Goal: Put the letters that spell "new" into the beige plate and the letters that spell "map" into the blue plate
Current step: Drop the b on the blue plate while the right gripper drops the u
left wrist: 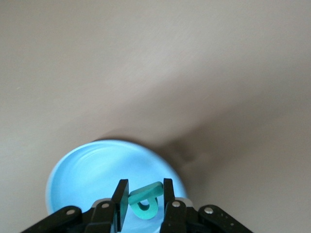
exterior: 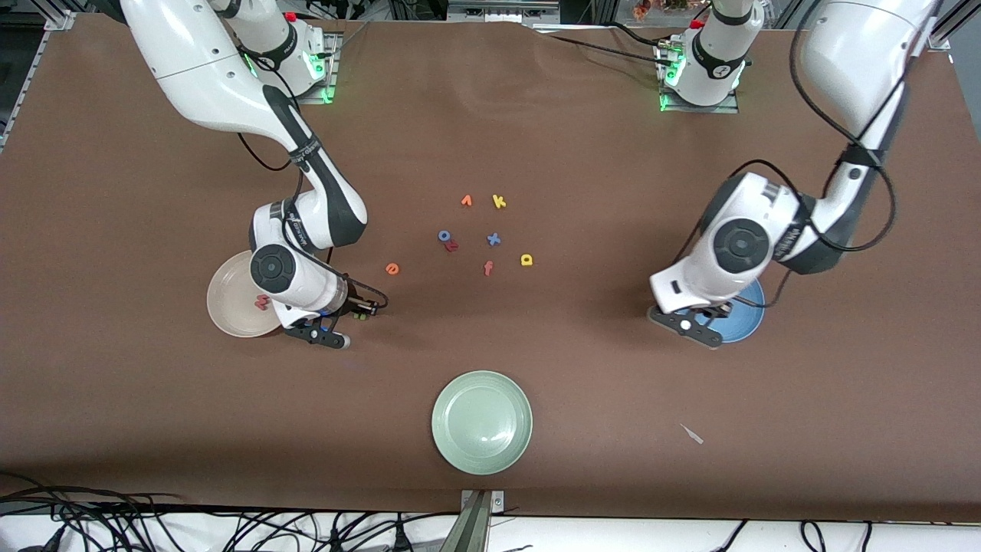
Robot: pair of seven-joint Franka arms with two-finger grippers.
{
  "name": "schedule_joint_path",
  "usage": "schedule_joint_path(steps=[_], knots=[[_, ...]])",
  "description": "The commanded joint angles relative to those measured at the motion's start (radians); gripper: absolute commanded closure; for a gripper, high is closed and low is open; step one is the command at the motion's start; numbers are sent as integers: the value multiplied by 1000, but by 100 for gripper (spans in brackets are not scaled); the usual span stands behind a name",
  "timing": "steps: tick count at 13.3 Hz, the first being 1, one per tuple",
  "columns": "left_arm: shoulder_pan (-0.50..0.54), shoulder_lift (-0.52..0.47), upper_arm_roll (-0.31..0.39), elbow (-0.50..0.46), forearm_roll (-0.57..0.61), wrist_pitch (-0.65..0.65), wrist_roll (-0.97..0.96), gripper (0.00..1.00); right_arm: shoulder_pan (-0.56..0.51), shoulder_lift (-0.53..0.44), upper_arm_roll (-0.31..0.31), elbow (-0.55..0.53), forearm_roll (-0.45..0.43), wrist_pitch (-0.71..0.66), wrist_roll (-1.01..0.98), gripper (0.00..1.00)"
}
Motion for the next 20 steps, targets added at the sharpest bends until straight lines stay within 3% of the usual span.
schedule_joint_path(steps=[1,3,4,5,7,9,12,17,18,20], knots=[[70,-36,-14,-70,19,-22,121,78,-4,11,-4,35,-5,-41,-16,74],[100,-30,-11,-115,28,-12,126,78,-2,-29,-31,4,-17,-83,-106,74],[113,-24,-11,-115,31,-4,127,74,-2,-58,-44,-25,-20,-92,-134,74],[123,-17,-11,-115,33,11,127,63,-2,-85,-54,-55,-21,-92,-172,74],[121,-10,-12,-106,31,13,126,0,-2,-139,-76,-110,-35,-92,-240,74],[110,-19,-17,-95,19,7,127,0,-2,-187,-104,-169,-41,-86,-327,74],[115,-32,-118,-52,13,-33,110,0,-2,-253,-164,-246,-41,-63,-552,74],[98,-32,-259,-17,0,-81,-13,0,-11,-233,-233,-255,-40,-60,-734,71],[86,-32,-276,-17,-16,-81,-98,0,-13,-230,-236,-255,-40,-60,-760,66],[14,-21,-276,-15,-26,-78,-274,0,-22,-230,-236,-247,-32,-69,-763,0]])
